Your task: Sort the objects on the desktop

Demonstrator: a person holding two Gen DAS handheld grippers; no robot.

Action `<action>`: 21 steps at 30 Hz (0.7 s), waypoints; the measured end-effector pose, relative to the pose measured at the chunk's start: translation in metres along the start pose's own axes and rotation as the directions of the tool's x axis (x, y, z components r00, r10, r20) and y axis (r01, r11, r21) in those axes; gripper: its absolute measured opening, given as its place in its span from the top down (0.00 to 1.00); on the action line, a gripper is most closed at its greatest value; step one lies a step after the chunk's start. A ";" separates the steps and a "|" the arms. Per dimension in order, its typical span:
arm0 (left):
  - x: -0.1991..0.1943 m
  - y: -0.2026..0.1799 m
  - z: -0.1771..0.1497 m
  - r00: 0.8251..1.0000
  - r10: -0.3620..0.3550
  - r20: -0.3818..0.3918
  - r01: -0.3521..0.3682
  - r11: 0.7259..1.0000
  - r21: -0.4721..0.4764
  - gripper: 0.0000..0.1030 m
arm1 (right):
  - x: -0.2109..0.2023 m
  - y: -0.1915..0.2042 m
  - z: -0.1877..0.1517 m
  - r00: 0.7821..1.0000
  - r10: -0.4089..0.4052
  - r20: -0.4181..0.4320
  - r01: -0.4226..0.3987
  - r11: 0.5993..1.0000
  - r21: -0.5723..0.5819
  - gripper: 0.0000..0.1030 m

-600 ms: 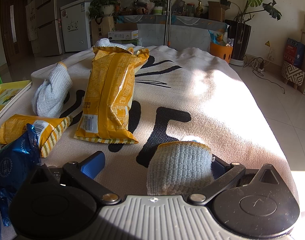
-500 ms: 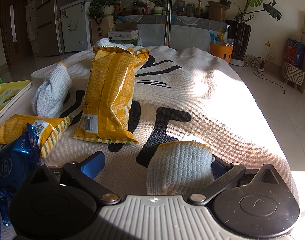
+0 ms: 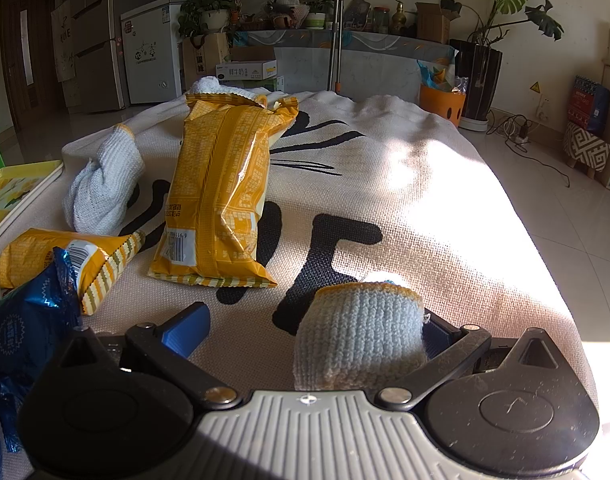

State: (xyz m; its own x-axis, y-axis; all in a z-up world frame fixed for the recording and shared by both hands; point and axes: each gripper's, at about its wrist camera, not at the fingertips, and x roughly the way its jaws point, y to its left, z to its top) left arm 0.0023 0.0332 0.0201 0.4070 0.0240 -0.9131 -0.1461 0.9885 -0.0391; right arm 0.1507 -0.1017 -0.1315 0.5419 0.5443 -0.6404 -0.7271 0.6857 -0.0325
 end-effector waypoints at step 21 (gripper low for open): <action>-0.008 0.055 0.015 0.998 0.004 0.055 0.005 0.986 -0.165 0.01 | 0.000 0.000 0.000 1.000 0.000 0.000 0.000 1.000 0.000 0.00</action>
State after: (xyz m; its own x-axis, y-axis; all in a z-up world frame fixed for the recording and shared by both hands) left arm 0.0048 0.0896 0.0317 0.4555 0.0364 -0.8895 -0.2907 0.9505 -0.1100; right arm 0.1511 -0.1016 -0.1317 0.5419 0.5443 -0.6404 -0.7271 0.6857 -0.0324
